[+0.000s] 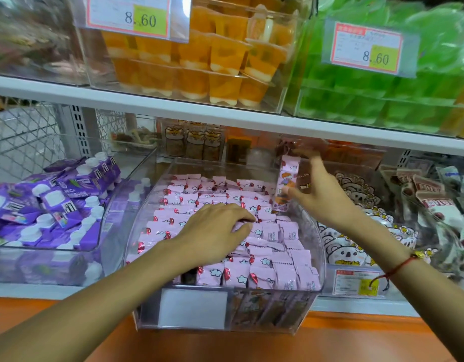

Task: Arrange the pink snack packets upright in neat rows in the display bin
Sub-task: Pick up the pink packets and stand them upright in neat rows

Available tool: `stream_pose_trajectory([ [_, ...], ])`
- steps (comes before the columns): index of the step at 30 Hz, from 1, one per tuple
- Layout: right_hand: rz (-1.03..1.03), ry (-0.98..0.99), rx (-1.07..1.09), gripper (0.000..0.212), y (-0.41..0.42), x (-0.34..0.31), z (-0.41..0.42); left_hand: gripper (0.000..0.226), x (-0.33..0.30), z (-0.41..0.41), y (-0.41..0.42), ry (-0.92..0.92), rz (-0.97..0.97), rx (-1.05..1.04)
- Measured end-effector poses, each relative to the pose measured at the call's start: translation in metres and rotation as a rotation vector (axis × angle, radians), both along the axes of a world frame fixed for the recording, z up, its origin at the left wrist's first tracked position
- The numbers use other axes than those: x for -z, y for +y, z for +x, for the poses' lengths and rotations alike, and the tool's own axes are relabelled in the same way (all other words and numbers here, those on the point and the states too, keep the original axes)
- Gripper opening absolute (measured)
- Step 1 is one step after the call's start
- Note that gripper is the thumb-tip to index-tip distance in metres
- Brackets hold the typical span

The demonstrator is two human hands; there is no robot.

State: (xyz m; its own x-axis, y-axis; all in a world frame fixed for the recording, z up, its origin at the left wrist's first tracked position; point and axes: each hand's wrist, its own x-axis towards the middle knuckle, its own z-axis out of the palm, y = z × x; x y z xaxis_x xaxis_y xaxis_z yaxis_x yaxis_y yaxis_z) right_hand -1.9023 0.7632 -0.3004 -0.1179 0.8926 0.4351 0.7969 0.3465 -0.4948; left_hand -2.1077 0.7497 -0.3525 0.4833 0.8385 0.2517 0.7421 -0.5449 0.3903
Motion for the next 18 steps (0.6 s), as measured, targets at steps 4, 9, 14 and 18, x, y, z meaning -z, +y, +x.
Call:
stream_pose_trajectory([
  [4,-0.013,-0.359,-0.006,0.043,0.006,-0.008,-0.006,0.033,0.000,0.000,0.000,-0.001,-0.011,-0.001],
  [9,-0.030,-0.671,0.045,0.033,0.015,-0.016,-0.012,0.034,0.001,-0.001,0.000,0.007,-0.013,0.002],
  [14,-0.114,-0.912,-0.042,0.021,0.019,-0.004,-0.010,0.034,0.001,-0.001,0.001,0.016,-0.009,0.013],
  [18,-0.075,-1.053,-0.032,0.022,0.024,-0.003,-0.018,0.033,0.001,-0.001,0.002,-0.001,-0.001,0.010],
])
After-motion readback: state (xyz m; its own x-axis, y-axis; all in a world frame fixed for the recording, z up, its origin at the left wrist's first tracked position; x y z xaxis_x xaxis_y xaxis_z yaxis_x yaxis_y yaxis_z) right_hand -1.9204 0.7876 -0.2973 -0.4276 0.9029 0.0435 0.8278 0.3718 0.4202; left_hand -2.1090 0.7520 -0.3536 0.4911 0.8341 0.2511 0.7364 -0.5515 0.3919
